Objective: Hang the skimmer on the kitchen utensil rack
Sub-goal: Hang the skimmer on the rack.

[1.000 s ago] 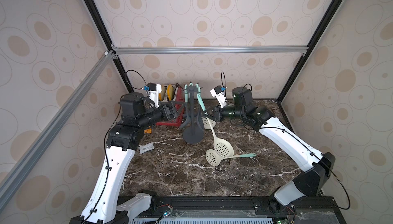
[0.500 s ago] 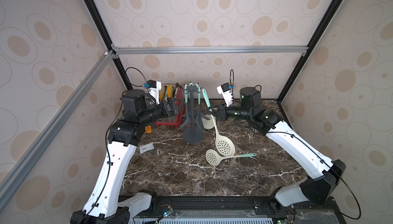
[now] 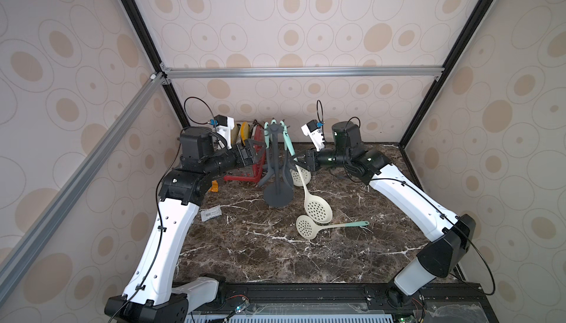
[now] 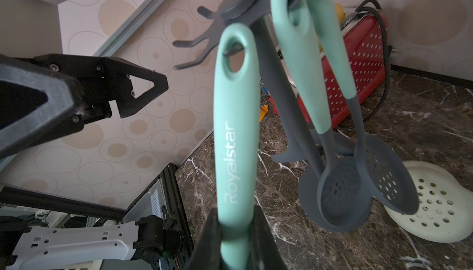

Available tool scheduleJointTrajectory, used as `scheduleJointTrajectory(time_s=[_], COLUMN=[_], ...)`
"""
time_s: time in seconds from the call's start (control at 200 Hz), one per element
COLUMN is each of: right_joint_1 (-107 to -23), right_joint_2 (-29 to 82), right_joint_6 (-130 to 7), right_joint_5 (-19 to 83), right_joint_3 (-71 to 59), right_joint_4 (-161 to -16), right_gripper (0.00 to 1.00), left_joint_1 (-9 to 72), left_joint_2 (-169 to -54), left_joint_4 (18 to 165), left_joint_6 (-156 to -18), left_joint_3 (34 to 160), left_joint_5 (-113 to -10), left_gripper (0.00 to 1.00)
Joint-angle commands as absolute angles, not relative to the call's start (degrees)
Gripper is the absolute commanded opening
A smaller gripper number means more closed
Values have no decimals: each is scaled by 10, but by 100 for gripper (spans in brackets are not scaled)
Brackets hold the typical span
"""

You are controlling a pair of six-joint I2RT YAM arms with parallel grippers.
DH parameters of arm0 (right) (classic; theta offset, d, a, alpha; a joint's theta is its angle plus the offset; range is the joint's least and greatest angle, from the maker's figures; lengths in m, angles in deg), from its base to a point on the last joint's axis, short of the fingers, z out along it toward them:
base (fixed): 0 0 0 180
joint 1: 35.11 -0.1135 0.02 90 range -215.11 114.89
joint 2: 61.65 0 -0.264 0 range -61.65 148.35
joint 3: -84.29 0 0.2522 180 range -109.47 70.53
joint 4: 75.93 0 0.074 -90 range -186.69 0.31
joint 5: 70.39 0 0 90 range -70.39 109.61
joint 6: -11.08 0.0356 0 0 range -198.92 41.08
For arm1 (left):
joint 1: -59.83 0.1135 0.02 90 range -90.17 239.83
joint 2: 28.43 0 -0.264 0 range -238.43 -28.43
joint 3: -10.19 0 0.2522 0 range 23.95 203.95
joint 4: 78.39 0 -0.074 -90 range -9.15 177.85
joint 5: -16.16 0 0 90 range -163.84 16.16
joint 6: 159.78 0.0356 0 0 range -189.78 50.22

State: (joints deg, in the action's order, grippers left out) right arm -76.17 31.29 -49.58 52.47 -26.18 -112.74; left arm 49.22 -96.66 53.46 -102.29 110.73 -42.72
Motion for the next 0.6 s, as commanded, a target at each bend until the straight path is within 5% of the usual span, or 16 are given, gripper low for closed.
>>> scheduleJointTrajectory(time_s=[0.0,0.391,0.476,0.596], right_joint_1=[-760,-761,-761,-757], right_joint_2=[331,389,385,357], right_joint_6=[-503,-602,-620,-641], right_joint_5=[547,529,513,490], right_joint_3=[-276,-244,-260,-278], right_joint_4=[-1154,-1140,-1150,-1156], right_gripper=[0,6,15,43], left_joint_1=[496,496,496,496], left_joint_2=[-965,-943,-930,-911], left_joint_4=[537,559,567,576], left_joint_6=[-1008,-986,-974,-945], left_joint_3=[1118,1086,1072,1051], left_joint_5=[-418,-424,-432,-437], left_gripper=[89,89,88,86])
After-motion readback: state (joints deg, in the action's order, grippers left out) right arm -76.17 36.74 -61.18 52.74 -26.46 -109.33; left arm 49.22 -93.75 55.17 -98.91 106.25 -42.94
